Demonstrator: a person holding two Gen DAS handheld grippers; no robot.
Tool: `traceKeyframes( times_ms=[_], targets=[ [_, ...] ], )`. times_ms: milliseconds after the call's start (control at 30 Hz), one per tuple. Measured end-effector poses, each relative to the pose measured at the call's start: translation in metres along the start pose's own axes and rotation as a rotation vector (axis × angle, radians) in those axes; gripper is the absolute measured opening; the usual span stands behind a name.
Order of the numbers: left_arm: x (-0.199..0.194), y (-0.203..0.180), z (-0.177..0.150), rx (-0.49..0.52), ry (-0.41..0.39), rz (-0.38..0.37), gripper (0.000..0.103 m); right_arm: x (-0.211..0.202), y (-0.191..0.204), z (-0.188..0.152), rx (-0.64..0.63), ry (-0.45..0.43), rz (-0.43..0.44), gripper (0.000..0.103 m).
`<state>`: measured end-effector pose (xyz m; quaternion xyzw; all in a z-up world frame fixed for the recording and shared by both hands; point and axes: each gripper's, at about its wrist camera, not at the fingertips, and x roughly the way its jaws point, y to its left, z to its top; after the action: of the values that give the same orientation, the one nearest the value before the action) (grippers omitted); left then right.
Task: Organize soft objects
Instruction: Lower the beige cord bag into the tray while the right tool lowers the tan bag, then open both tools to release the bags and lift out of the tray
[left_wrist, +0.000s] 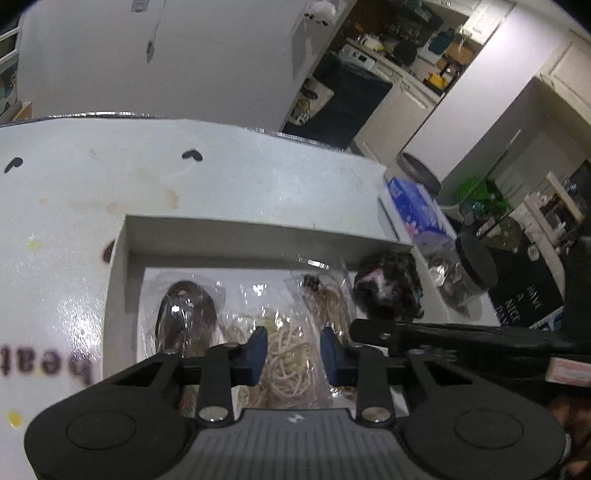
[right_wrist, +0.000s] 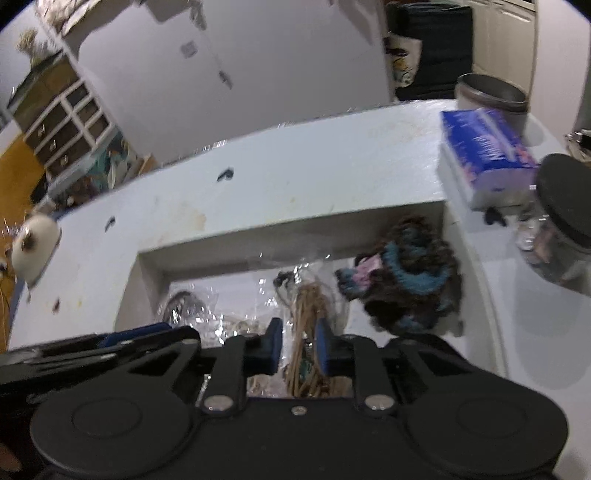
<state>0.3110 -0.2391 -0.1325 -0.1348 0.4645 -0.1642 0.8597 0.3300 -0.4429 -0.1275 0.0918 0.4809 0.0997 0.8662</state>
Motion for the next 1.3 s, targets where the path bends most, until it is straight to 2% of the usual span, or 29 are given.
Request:
traceKeyframes(
  times_ms=[100,200,367,467,700,767,867,1067,1133,1233,1300],
  targets=[
    [0.010,0.002,-0.004,0.014,0.029,0.026,0.030,0.022,0.003,-0.005,-0.027,0.051,-0.036,0.015],
    [0.016,0.005,-0.006,0.039,0.039,0.050,0.030,0.034,-0.001,-0.012,-0.027,0.064,-0.055,0.016],
    [0.020,0.005,-0.003,0.061,0.040,0.067,0.030,0.023,-0.005,-0.011,-0.010,0.056,-0.041,0.016],
    [0.010,0.002,-0.001,0.059,0.019,0.060,0.035,0.009,-0.006,-0.010,-0.001,0.029,-0.027,0.016],
    [-0.027,-0.012,0.000,0.060,-0.058,0.052,0.061,-0.031,-0.007,-0.008,-0.021,-0.052,-0.005,0.021],
    [-0.041,-0.017,-0.001,0.060,-0.083,0.057,0.066,-0.043,-0.006,-0.009,-0.029,-0.076,0.002,0.023],
    [-0.059,-0.021,-0.003,0.054,-0.119,0.072,0.079,-0.059,-0.005,-0.012,-0.046,-0.108,0.007,0.024],
    [-0.094,-0.027,-0.012,0.064,-0.187,0.127,0.094,-0.089,-0.004,-0.022,-0.088,-0.168,-0.002,0.039],
    [-0.105,-0.028,-0.017,0.071,-0.205,0.143,0.100,-0.098,-0.002,-0.027,-0.101,-0.188,-0.008,0.048],
    [-0.122,-0.028,-0.026,0.075,-0.226,0.156,0.103,-0.112,0.003,-0.035,-0.120,-0.227,-0.028,0.061],
    [-0.131,-0.027,-0.033,0.078,-0.237,0.168,0.103,-0.120,0.006,-0.041,-0.131,-0.243,-0.045,0.066]
  ],
)
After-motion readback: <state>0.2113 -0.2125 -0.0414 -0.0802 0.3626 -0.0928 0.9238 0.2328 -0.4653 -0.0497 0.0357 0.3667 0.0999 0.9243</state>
